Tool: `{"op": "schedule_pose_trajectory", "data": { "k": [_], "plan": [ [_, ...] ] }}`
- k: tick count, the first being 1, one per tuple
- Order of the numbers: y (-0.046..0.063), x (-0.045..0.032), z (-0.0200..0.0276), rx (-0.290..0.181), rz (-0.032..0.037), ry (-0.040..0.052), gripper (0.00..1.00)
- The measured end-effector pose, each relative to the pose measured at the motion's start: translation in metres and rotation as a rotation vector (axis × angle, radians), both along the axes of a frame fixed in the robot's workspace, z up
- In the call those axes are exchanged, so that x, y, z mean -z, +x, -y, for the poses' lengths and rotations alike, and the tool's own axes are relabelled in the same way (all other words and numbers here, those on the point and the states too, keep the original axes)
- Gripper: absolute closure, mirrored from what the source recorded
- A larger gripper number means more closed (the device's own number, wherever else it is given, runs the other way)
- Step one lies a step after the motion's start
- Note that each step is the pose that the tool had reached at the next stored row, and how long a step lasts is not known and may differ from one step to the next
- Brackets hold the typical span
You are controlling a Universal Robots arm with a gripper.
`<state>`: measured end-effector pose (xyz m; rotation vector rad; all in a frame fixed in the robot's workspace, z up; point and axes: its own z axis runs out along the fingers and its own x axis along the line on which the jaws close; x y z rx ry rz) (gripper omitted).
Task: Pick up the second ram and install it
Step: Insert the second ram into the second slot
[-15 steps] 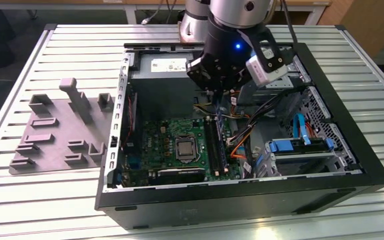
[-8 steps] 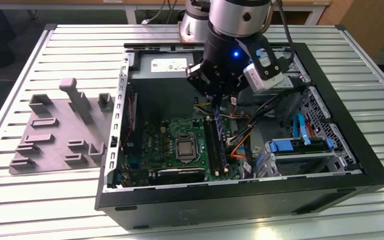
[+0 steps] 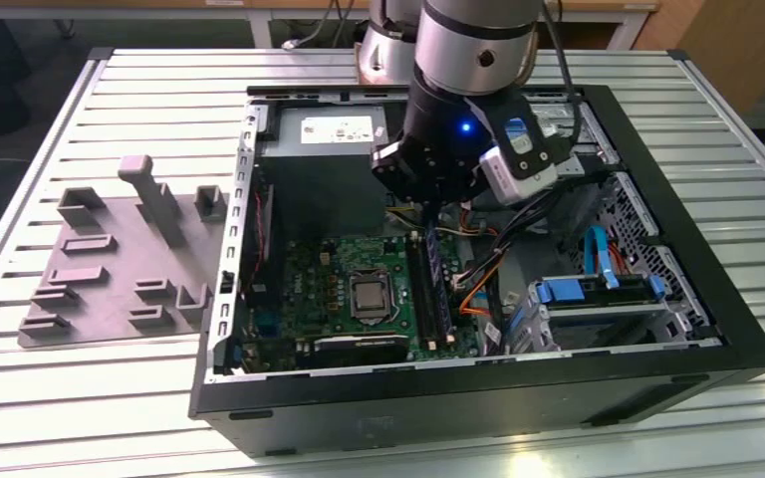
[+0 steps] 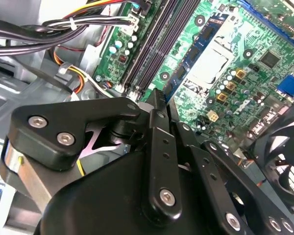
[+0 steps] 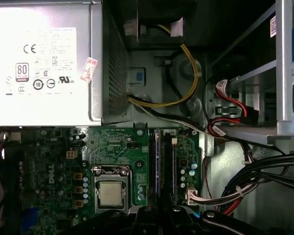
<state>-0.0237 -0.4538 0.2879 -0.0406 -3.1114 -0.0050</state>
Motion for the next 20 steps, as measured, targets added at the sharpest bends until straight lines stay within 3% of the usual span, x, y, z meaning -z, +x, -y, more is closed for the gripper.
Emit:
{"op": "schedule_pose_trajectory", "data": {
  "k": [9, 20],
  "plan": [
    [0.000, 0.0036, 0.0000, 0.000, 0.0001, 0.0004, 0.86],
    [0.001, 0.0231, 0.0008, 0.000, -0.0017, 0.0000, 0.86]
  ]
}}
